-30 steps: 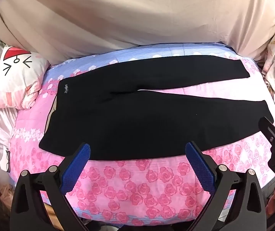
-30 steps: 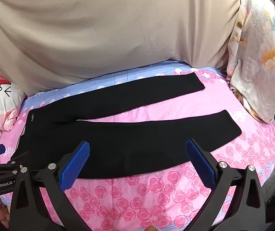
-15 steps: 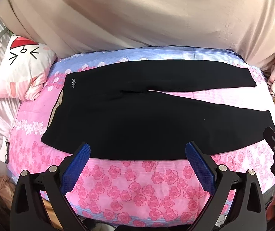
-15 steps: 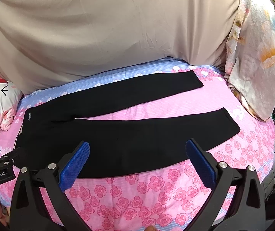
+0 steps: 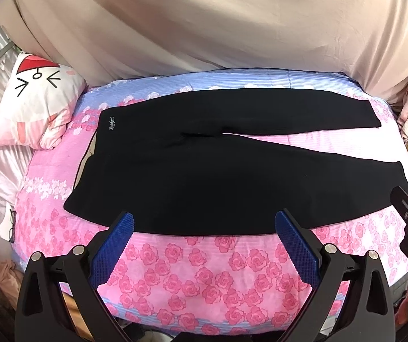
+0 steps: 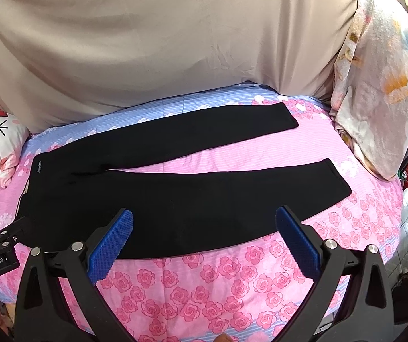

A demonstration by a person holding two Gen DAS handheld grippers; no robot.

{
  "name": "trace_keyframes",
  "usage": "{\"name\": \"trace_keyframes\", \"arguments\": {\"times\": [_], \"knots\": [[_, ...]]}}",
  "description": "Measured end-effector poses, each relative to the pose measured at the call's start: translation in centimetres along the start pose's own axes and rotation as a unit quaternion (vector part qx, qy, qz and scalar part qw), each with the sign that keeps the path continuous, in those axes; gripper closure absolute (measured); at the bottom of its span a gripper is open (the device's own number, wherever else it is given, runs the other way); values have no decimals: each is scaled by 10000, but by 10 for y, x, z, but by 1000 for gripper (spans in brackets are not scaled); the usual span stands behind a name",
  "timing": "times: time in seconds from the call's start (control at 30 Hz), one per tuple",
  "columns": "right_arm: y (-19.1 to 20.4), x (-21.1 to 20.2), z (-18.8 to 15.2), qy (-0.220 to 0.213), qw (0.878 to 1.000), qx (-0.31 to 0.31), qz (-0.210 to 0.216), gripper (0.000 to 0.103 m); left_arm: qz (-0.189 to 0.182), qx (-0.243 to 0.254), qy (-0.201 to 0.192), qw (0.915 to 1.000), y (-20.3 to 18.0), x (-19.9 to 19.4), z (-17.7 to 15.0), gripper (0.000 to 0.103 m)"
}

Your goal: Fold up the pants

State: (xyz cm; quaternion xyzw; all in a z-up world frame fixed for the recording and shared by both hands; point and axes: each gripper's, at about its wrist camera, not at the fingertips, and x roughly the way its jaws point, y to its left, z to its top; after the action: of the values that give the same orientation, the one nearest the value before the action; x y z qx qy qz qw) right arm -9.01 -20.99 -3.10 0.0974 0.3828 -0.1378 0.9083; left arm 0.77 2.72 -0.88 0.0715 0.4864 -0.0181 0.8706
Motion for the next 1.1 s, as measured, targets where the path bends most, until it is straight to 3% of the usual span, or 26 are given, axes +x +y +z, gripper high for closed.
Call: {"name": "trace_keyframes", "arguments": {"times": [1.1], "knots": [[24, 1, -3, 276, 9986, -449, 47, 5, 134, -123, 167, 9997, 12, 3, -12, 5]]}}
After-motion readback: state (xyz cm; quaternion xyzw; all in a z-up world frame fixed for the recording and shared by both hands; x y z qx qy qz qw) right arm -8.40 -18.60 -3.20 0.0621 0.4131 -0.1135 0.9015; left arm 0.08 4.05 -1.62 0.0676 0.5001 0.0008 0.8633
